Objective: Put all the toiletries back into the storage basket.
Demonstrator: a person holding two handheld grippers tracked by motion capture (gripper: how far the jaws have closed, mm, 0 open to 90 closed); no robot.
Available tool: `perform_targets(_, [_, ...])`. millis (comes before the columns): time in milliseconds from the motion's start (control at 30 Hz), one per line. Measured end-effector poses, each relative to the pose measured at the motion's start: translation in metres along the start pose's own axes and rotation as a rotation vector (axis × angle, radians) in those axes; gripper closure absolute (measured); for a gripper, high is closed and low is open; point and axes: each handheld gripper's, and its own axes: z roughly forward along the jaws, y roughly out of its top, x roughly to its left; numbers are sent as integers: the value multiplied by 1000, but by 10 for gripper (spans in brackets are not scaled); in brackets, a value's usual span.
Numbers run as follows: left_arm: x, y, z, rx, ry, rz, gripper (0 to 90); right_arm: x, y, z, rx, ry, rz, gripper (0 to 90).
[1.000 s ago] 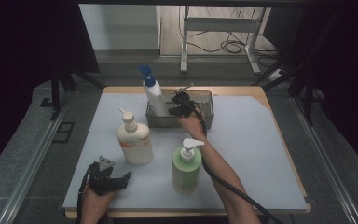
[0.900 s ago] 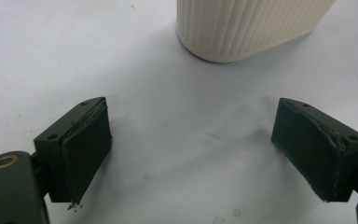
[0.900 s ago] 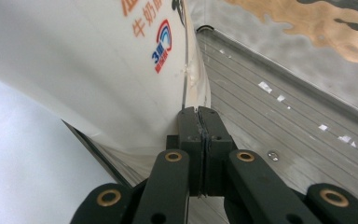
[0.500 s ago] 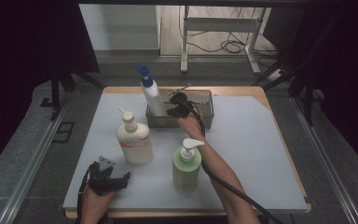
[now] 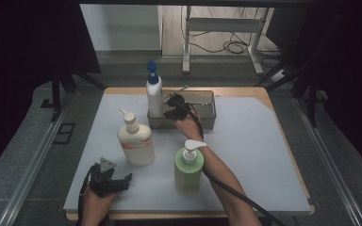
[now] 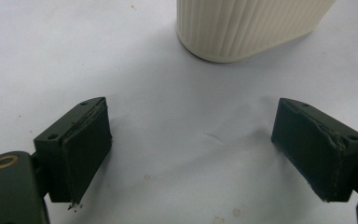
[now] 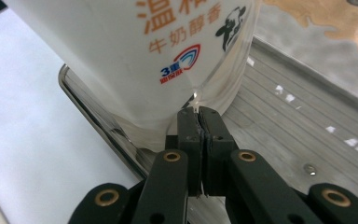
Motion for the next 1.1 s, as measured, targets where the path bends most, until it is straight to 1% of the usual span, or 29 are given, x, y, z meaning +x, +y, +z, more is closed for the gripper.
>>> perform_targets(133, [0,0,0,0,0,0,115,0,-1,0,-3,7,7,885])
perform_targets(200, [0,0,0,0,0,2,115,0,0,0,-1,-1,3,885])
perform_targets(333, [0,0,0,0,1,1,115,1,-1,0,-3,-1,4,884])
perform_targets(533, [0,0,0,0,0,2,115,-1,-2,-2,-12,6,16,839])
perform_targets(633, [0,0,0,0,0,2,115,0,-3,-3,-14,0,2,838])
perform_targets(667, [0,0,0,0,0,3,115,-2,-4,-6,-22,-18,-5,824])
perform_targets(700, [0,0,0,0,1,2,115,-2,-4,-8,-25,-13,3,813])
perform_targets(800, [0,0,0,0,1,2,115,-4,-4,-12,-31,-15,-8,797])
perform_targets(867, [0,0,0,0,0,2,115,-6,-5,-20,-48,-24,-15,760])
perform_targets(900, [0,0,0,0,0,2,115,-6,-5,-20,-48,-24,-15,760])
perform_targets(933, [0,0,0,0,0,3,115,-7,-5,-26,-58,-28,-17,736])
perform_targets(1033, [0,0,0,0,0,3,115,-8,-5,-34,-71,-26,-14,691])
perform_targets(1067, [0,0,0,0,0,3,115,-8,-5,-34,-71,-26,-14,691])
perform_targets(1100, [0,0,0,0,0,2,115,-8,-6,-40,-79,-24,-25,657])
